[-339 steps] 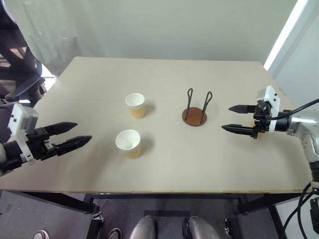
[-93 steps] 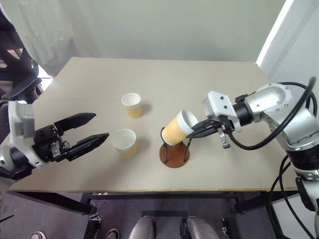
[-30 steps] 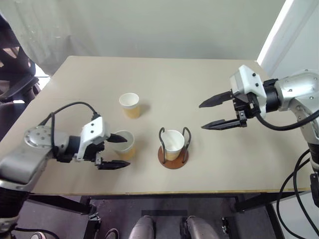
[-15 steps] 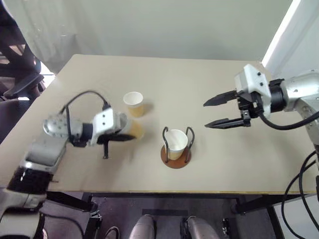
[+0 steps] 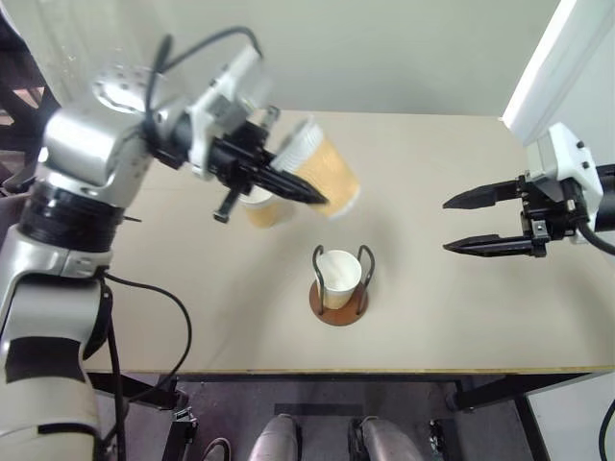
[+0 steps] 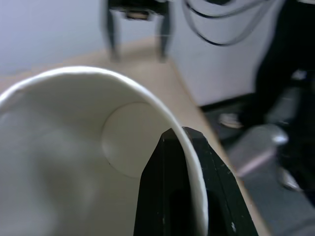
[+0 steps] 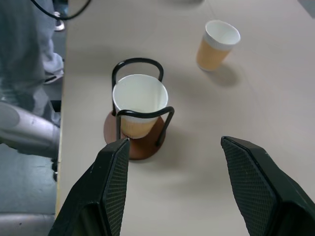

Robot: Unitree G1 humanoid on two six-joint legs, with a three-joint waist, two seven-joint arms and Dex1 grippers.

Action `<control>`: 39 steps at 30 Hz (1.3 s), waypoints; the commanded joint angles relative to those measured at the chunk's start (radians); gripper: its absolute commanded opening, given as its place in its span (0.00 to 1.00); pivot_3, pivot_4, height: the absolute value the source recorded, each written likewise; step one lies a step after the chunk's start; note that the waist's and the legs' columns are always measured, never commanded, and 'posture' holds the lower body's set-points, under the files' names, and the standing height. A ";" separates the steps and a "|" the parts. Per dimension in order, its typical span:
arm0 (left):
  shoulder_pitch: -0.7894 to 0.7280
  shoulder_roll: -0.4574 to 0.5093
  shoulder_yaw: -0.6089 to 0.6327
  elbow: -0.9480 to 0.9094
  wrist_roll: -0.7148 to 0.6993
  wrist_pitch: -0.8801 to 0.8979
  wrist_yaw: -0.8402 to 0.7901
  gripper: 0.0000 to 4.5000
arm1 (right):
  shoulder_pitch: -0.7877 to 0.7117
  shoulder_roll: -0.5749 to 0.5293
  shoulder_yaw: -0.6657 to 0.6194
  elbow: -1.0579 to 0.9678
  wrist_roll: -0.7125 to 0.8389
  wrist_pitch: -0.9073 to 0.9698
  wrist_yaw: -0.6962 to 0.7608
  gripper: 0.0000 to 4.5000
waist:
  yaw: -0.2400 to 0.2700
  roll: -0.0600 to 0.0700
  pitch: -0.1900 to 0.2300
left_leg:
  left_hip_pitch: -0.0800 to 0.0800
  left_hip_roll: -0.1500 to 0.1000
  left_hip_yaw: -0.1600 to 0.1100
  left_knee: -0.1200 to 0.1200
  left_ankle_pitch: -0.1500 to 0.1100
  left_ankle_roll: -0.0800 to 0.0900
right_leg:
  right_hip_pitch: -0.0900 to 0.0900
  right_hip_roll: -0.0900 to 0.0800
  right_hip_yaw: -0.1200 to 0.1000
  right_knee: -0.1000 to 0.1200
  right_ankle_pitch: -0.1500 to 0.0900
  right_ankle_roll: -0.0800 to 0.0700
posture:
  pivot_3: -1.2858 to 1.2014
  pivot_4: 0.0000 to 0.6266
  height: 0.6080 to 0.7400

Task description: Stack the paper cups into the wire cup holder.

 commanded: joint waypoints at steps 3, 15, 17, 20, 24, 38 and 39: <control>-0.097 0.001 -0.230 0.077 -0.019 -0.211 -0.042 0.00 | 0.039 -0.034 -0.104 -0.101 0.058 0.056 -0.068 0.67 | 0.002 0.000 0.000 | -0.001 0.000 0.000 0.004 -0.001 0.001 | 0.001 0.000 0.000 0.000 0.000 0.002 | 0.52 0.24 1.00; -0.176 -0.109 -0.455 0.263 -0.019 -0.473 -0.042 0.00 | 0.141 -0.063 -0.210 -0.211 0.139 0.142 -0.177 0.67 | 0.010 0.002 0.001 | -0.009 -0.004 0.000 0.020 -0.007 0.011 | 0.003 -0.002 0.001 -0.002 0.000 0.011 | 0.52 0.24 1.00; -0.174 -0.124 -0.461 0.270 -0.021 -0.492 -0.042 0.00 | 0.156 -0.064 -0.225 -0.227 0.150 0.153 -0.195 0.67 | 0.011 0.002 0.001 | -0.010 -0.005 -0.001 0.021 -0.007 0.012 | 0.003 -0.003 0.001 -0.002 -0.001 0.013 | 0.52 0.24 1.00; -0.169 -0.138 -0.471 0.283 -0.013 -0.522 -0.042 0.00 | 0.180 -0.067 -0.244 -0.247 0.166 0.163 -0.213 0.67 | 0.012 0.002 0.001 | -0.011 -0.005 0.000 0.023 -0.008 0.013 | 0.004 -0.003 0.001 -0.002 -0.002 0.015 | 0.52 0.24 1.00; -0.170 -0.138 -0.499 0.285 -0.005 -0.547 -0.042 0.00 | 0.196 -0.071 -0.258 -0.261 0.182 0.171 -0.237 0.67 | 0.013 0.002 0.001 | -0.011 -0.005 0.001 0.023 -0.009 0.013 | 0.004 -0.003 0.001 -0.002 -0.003 0.017 | 0.52 0.24 1.00; -0.154 -0.145 -0.527 0.284 0.025 -0.609 -0.042 0.00 | 0.210 -0.079 -0.261 -0.280 0.227 0.176 -0.290 0.67 | 0.013 0.002 0.001 | -0.011 -0.006 0.001 0.029 -0.011 0.016 | 0.007 -0.003 0.002 -0.001 -0.004 0.019 | 0.52 0.24 1.00; -0.153 -0.146 -0.525 0.285 0.023 -0.608 -0.042 0.00 | 0.210 -0.080 -0.261 -0.280 0.229 0.175 -0.292 0.67 | 0.013 0.002 0.001 | -0.011 -0.006 0.001 0.029 -0.011 0.017 | 0.007 -0.003 0.002 -0.001 -0.004 0.020 | 0.52 0.24 1.00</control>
